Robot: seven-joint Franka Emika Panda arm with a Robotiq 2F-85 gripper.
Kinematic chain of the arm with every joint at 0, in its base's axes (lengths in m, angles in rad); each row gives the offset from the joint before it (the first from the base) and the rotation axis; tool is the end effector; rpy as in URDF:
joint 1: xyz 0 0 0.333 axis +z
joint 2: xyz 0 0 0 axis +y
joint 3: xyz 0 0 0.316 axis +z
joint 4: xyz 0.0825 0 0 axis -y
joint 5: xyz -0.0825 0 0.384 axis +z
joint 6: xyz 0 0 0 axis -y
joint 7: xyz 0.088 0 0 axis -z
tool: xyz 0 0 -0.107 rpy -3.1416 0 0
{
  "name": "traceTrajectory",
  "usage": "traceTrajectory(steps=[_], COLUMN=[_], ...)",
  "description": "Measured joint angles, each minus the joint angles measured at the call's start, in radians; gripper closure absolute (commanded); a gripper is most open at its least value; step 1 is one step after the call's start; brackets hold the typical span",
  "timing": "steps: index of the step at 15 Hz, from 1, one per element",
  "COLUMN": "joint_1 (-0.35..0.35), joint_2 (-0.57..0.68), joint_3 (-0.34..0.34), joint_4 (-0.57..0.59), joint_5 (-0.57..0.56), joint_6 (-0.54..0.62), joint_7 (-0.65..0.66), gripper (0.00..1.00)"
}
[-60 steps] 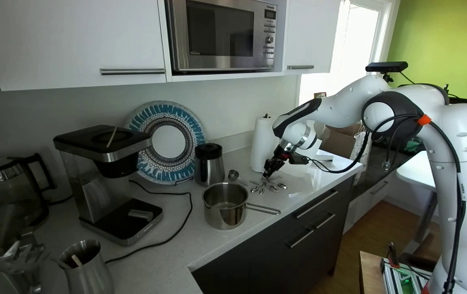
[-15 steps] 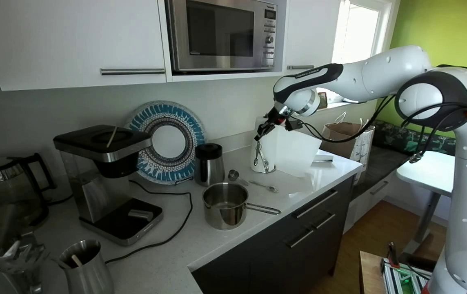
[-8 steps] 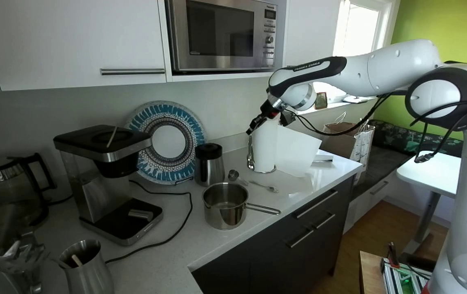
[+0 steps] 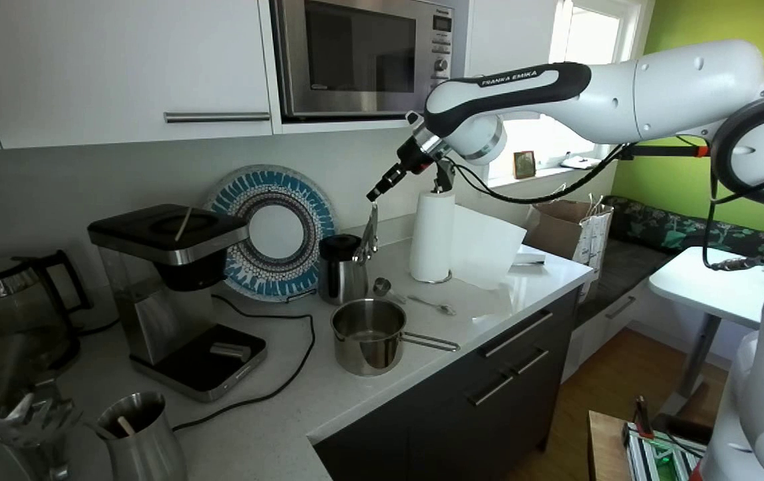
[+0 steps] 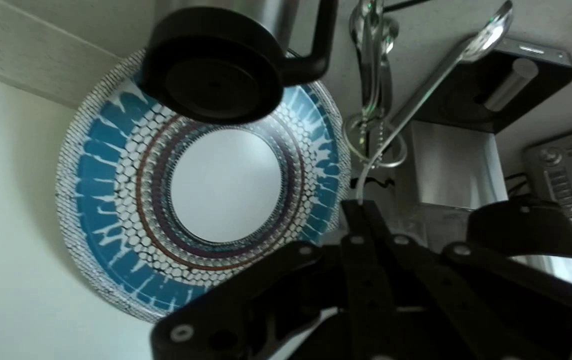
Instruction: Put the spoons in the pot
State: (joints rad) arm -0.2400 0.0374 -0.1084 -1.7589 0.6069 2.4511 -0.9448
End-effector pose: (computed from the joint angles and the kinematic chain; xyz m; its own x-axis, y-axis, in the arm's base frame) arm 0.5850 -0.2111 0.6092 0.6571 0.1986 0.7271 0.2247 -0.9724 0.0626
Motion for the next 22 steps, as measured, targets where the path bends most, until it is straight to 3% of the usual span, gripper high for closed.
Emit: traceTrajectory(steps=[4, 11, 22], joint_1=[0.045, 0.047, 0.078], joint_2=[-0.021, -0.021, -0.099], joint_3=[0.011, 0.009, 0.002], joint_4=[-0.009, -0.019, -0.115], joint_5=[0.011, 0.011, -0.060], joint_6=[0.000, -0.009, -0.157], joint_7=[-0.002, -0.004, 0.020], gripper=[0.98, 1.00, 1.00])
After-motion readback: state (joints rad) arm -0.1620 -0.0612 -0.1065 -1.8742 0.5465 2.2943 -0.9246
